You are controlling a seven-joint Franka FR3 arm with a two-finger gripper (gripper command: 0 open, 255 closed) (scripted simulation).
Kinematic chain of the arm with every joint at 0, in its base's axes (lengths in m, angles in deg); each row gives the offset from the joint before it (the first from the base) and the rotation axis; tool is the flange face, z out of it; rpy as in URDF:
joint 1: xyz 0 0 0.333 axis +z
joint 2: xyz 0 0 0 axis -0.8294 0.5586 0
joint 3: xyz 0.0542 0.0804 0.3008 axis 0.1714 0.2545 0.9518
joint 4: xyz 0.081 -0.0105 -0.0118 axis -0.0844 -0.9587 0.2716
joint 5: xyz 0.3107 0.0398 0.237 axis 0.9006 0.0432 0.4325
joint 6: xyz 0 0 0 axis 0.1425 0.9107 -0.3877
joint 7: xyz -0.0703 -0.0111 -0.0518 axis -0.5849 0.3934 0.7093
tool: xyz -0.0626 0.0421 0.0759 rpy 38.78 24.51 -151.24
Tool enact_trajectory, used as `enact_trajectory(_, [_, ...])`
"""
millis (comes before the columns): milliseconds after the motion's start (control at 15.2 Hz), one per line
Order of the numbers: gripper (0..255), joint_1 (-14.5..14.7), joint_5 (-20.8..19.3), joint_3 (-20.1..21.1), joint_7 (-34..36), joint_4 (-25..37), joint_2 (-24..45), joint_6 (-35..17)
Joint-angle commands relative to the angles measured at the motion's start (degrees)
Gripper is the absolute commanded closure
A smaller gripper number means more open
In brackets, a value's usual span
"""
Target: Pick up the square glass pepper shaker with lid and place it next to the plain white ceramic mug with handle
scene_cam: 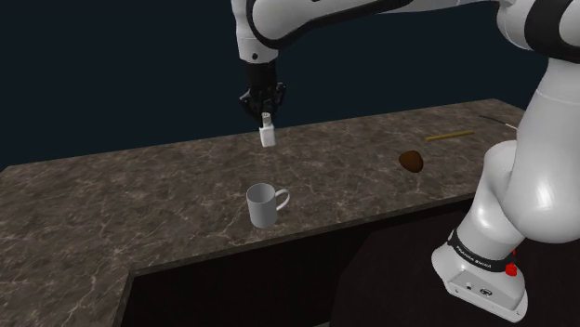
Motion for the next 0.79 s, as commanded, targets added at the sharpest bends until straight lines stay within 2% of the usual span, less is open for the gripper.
enact_trajectory(0, [255,1.4,-0.2,1.1,2.5,2.9,2.2,0.9])
enact_trajectory(330, [255,4.9,-0.9,3.3,8.1,11.3,8.3,3.7])
enact_trajectory(462, [255,6.9,-1.5,4.3,10.9,17.1,12.3,5.6])
enact_trajectory(726, [255,6.9,-1.5,4.3,11.1,13.6,12.0,2.4])
